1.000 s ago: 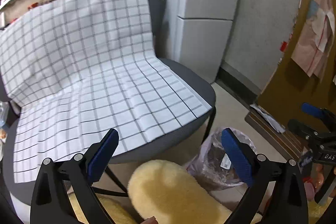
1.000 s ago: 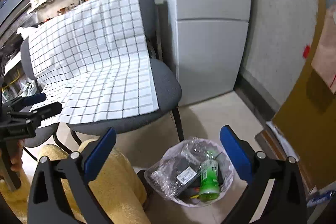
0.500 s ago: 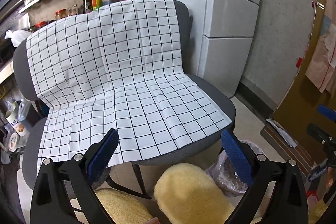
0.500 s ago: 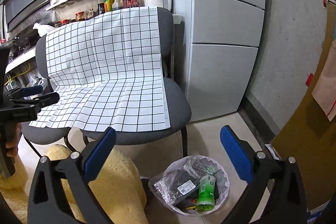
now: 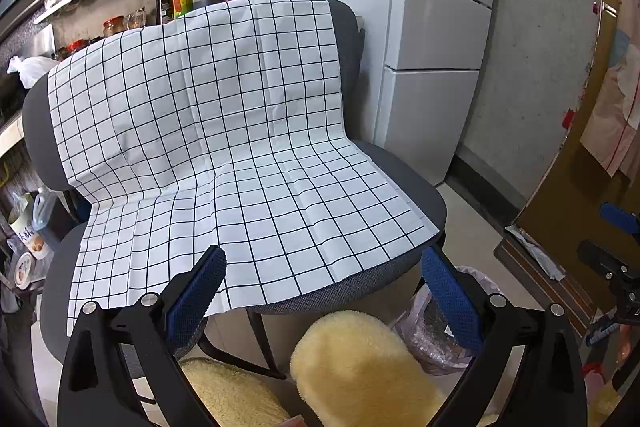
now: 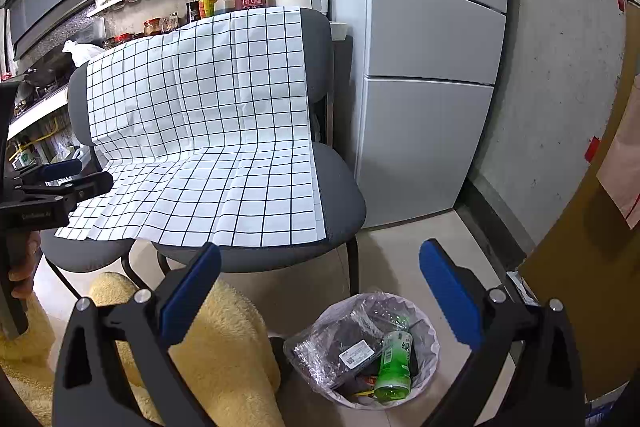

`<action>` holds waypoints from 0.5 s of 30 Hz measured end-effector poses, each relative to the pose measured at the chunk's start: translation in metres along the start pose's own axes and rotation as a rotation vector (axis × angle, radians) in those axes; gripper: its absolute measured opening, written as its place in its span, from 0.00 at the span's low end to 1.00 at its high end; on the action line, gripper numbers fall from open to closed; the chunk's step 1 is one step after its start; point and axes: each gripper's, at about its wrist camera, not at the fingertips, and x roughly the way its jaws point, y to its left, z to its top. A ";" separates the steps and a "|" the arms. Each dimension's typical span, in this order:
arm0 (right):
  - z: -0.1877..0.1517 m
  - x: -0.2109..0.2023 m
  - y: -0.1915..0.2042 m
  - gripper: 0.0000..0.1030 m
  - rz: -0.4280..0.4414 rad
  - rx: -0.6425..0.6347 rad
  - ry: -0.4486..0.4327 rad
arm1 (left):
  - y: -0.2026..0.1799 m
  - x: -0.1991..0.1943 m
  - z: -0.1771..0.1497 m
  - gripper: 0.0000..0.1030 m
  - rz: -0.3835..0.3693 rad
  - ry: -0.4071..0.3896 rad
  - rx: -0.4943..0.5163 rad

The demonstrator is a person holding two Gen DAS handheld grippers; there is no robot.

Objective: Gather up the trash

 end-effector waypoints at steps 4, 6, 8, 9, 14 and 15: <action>-0.001 0.000 0.000 0.94 -0.004 0.001 0.000 | 0.001 0.000 0.000 0.94 0.001 -0.002 -0.003; -0.001 0.001 -0.001 0.94 -0.003 0.002 0.001 | 0.002 0.000 0.000 0.94 0.003 -0.003 -0.005; -0.001 0.001 -0.001 0.94 -0.003 0.002 0.000 | 0.002 -0.001 0.000 0.94 0.004 -0.005 -0.008; -0.001 0.002 -0.002 0.94 -0.002 0.002 0.001 | 0.002 -0.001 0.001 0.94 0.004 -0.005 -0.009; -0.002 0.001 -0.001 0.94 -0.003 0.002 0.001 | 0.004 -0.001 0.001 0.94 0.002 -0.007 -0.006; -0.001 0.002 -0.002 0.94 -0.003 0.003 0.001 | 0.004 -0.002 0.001 0.94 0.003 -0.008 -0.008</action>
